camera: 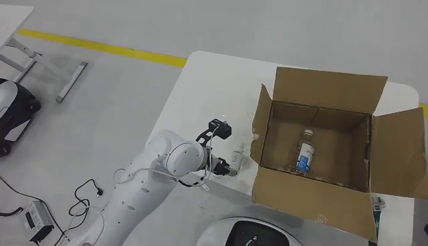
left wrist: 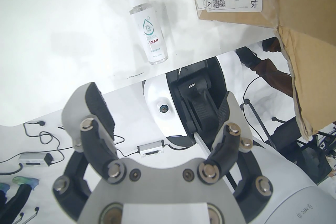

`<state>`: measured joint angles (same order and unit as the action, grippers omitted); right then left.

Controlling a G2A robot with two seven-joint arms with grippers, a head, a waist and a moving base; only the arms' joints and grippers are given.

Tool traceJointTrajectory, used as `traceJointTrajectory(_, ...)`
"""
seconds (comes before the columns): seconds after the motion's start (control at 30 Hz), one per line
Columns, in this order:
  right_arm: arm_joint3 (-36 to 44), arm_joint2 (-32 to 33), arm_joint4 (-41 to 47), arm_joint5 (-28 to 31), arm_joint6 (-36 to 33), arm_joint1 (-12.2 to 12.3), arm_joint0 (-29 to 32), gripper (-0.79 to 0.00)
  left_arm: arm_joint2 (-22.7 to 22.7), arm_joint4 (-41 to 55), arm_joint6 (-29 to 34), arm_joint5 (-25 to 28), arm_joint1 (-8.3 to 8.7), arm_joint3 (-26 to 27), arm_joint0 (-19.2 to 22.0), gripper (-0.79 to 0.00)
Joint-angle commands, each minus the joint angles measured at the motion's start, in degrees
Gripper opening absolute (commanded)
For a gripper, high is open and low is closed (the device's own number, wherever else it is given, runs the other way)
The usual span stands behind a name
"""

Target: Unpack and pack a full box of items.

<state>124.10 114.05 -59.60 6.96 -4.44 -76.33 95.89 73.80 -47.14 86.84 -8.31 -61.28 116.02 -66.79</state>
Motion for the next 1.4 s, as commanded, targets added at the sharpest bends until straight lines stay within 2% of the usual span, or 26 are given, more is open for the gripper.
traceJointTrajectory(0.0, 0.0, 0.0, 0.0, 0.0, 0.0, 0.0, 0.0, -0.785, 0.0, 0.0, 0.0, 0.0, 0.0, 0.0, 0.0, 0.0)
traceJointTrajectory(0.23, 0.0, 0.0, 0.0, 0.0, 0.0, 0.0, 0.0, -0.785, -0.93, -0.09, -1.99, 1.27, -0.01, -1.71, -0.38, 0.0)
traceJointTrajectory(0.43, 0.0, 0.0, 0.0, 0.0, 0.0, 0.0, 0.0, -0.785, -5.94, -4.41, -5.74, 2.45, -0.44, -7.01, 1.84, 0.0)
traceJointTrajectory(0.8, 0.0, 0.0, 0.0, 0.0, 0.0, 0.0, 0.0, -0.785, -11.65, -5.52, -12.45, -4.04, -2.13, -18.75, 5.75, 0.0)
traceJointTrajectory(1.1, 0.0, 0.0, 0.0, 0.0, 0.0, 0.0, 0.0, -0.785, -14.91, -4.21, -15.3, -7.55, -3.42, -22.16, 7.62, 0.0)
traceJointTrajectory(1.2, 0.0, 0.0, 0.0, 0.0, 0.0, 0.0, 0.0, -0.785, -16.5, -6.52, -16.59, -7.91, -3.7, -23.25, 7.82, 0.0)
traceJointTrajectory(1.37, 0.0, 0.0, 0.0, 0.0, 0.0, 0.0, 0.0, -0.785, -18.65, -8.47, -17.81, -8.99, -4.3, -24.91, 8.08, -0.071)
